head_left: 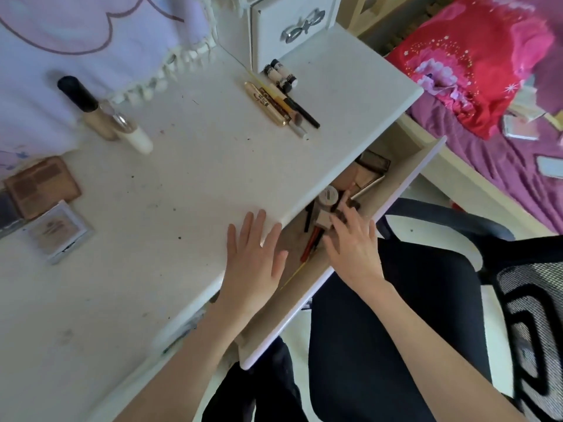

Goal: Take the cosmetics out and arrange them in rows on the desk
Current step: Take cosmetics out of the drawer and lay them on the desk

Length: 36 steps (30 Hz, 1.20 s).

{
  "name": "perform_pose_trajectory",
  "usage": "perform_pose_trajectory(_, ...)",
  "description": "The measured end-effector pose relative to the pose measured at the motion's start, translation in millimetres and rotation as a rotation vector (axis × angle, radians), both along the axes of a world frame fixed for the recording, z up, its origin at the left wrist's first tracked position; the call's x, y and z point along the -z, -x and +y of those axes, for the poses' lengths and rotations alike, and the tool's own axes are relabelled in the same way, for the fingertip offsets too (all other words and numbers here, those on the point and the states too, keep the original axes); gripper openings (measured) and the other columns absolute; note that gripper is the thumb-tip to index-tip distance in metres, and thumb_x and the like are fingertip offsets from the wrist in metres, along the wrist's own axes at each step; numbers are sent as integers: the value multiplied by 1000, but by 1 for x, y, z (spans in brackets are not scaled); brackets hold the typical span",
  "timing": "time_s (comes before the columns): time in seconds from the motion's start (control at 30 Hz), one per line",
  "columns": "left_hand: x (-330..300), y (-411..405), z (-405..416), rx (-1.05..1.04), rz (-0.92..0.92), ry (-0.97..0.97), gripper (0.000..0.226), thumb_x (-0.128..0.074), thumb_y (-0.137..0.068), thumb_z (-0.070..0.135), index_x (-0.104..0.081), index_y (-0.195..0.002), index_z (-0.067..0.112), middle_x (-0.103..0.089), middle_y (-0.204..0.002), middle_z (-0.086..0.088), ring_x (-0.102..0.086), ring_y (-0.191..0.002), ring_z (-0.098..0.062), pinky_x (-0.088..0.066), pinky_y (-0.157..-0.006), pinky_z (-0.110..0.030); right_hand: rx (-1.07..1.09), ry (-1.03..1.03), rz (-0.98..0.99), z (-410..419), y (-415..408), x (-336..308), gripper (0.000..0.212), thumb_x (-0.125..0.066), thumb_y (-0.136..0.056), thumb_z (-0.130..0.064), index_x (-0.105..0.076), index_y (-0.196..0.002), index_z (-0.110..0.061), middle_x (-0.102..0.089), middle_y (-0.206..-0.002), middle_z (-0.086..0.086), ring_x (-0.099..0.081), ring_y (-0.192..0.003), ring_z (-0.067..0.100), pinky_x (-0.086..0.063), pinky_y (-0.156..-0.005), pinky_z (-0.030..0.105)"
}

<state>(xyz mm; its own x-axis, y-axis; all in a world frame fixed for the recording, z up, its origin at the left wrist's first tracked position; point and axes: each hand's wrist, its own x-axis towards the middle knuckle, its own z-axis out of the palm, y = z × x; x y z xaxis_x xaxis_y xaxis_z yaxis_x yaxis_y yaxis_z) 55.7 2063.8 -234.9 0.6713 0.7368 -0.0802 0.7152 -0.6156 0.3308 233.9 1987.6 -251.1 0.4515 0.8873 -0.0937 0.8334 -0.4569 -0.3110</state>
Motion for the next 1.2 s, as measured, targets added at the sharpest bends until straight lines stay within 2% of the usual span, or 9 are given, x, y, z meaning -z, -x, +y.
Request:
perform_pose_trajectory(0.07, 4, 6, -23, 84, -37, 12, 46, -35, -91, 37, -56, -122, 11, -47, -136, -17, -41, -129, -37, -34, -103, -57, 197, -9, 66, -14, 6, -1, 56, -55, -92, -25, -34, -142, -9, -21, -154, 11, -16, -144, 27, -12, -116, 46)
perform_pose_trajectory(0.17, 5, 5, -52, 186, -36, 121, 46, -37, -90, 40, -54, -124, 14, -57, -125, -8, -57, -114, -28, -52, -85, -39, 574, -70, 482, -19, 11, -5, 67, -59, -90, -28, -24, -144, -8, -31, -145, 12, -34, -133, 29, -35, -104, 38)
perform_pose_trajectory(0.23, 5, -1, -63, 184, 35, 216, 44, -38, -95, 35, -40, -137, 21, -54, -122, 0, -60, -102, -21, -50, -78, -31, 693, -13, 712, -14, 8, -3, 57, -57, -90, -33, -34, -135, -6, -50, -122, 11, -53, -111, 29, -49, -88, 37)
perform_pose_trajectory(0.33, 7, -10, -69, 115, 123, 262, 44, -37, -97, 26, -29, -141, 29, -54, -113, 1, -60, -91, -21, -48, -74, -31, 803, -26, 887, -6, 1, 0, 31, -54, -90, -22, -44, -115, -6, -54, -103, 11, -60, -82, 22, -58, -70, 38)
perform_pose_trajectory(0.47, 7, -14, -75, 79, 128, 204, 43, -37, -97, 25, -32, -139, 30, -57, -109, 1, -61, -88, -21, -47, -72, -30, 805, -20, 853, -5, 0, 5, 27, -52, -89, -15, -43, -114, -6, -50, -83, 3, -59, -77, 24, -56, -76, 49)
perform_pose_trajectory(0.67, 9, -19, -82, 80, 170, 230, 44, -37, -96, 26, -31, -139, 32, -57, -109, 2, -61, -87, -22, -47, -73, -31, 829, -47, 881, -15, -5, 11, 25, -53, -89, -14, -45, -111, -6, -51, -81, 2, -59, -72, 19, -57, -74, 48)
perform_pose_trajectory(0.97, 17, -18, -86, 72, 139, 282, 43, -39, -95, 27, -35, -138, 34, -56, -116, 4, -61, -89, -18, -49, -75, -30, 819, -82, 883, -28, -6, 16, 21, -54, -88, -15, -47, -106, -6, -57, -97, 12, -63, -88, 28, -58, -74, 46)
perform_pose_trajectory(1.07, 17, -15, -85, 107, 127, 299, 42, -36, -97, 31, -33, -139, 35, -55, -117, 5, -61, -92, -14, -50, -76, -30, 811, -107, 951, -33, -6, 15, 29, -57, -90, -20, -46, -115, -10, -59, -107, 12, -62, -94, 25, -57, -77, 40)
perform_pose_trajectory(1.2, 21, -4, -82, -27, -59, 531, 36, -38, -98, 32, -50, -131, 29, -60, -118, 7, -59, -99, -10, -49, -86, -29, 716, -157, 637, -38, -7, 13, 49, -61, -88, -25, -42, -130, -7, -49, -118, 7, -52, -103, 20, -46, -88, 33)
